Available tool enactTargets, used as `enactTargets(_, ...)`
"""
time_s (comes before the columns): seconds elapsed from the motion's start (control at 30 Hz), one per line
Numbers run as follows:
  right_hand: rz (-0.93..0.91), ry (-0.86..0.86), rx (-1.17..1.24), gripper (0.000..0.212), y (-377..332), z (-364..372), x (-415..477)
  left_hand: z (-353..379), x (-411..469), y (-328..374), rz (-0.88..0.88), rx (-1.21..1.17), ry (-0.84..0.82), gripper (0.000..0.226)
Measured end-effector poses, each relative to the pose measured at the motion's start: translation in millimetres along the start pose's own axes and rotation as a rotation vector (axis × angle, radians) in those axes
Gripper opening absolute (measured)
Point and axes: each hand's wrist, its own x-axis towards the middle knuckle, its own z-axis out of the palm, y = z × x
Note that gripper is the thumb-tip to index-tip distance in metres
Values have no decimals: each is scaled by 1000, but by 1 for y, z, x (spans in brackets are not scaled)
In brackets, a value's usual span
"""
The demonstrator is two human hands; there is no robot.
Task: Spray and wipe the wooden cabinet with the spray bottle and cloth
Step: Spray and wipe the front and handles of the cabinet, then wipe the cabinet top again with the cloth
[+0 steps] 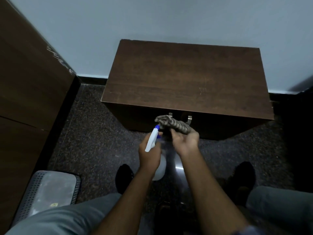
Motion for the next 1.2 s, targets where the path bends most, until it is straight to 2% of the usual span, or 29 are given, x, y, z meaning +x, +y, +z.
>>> enactTargets(0.03,-45,9,-56,42,-8,-19,-4,5,0,0,5,21,-29,62)
enactTargets(0.13,-1,-23,-37,54,-34,-73,-17,24,1,2,37,101,-148,62)
enactTargets(0.23,-52,8,-52,50,-46,-82,-20,47,0,9,42,140,-237,50)
enactTargets(0.33,-72,-45,-23,27,-40,-60,-14,60,0,15,13,136,-223,31)
enactTargets(0.4,-53,-69,-7,28,-37,-28,-5,59,0,14,13,125,-174,34)
enactTargets(0.5,-101,104,35,39,-36,21,8,48,2,9,102,172,-88,23)
enactTargets(0.6,-134,227,-135,17,-23,38,9,39,4,4,148,223,-84,19)
enactTargets(0.77,-41,163,95,46,-35,66,-7,32,8,0,98,154,-114,25)
enactTargets(0.87,-107,285,-259,37,-32,69,-33,33,-2,7,108,142,-139,37)
enactTargets(0.93,-59,244,-65,26,-34,62,-36,31,-9,16,130,121,-134,37)
enactTargets(0.97,-22,160,36,26,-36,55,-37,29,-10,21,144,101,-132,38)
enactTargets(1.0,-10,53,52,32,-42,48,-38,28,-11,27,158,83,-136,41)
enactTargets(1.1,-75,-78,45,43,-63,22,-70,25,-10,46,179,77,-166,52)
enactTargets(1.17,-169,-201,-22,48,-84,2,-86,25,-11,59,183,97,-176,43)
enactTargets(1.2,-266,-208,-44,46,-94,-1,-96,26,-11,66,190,101,-178,38)
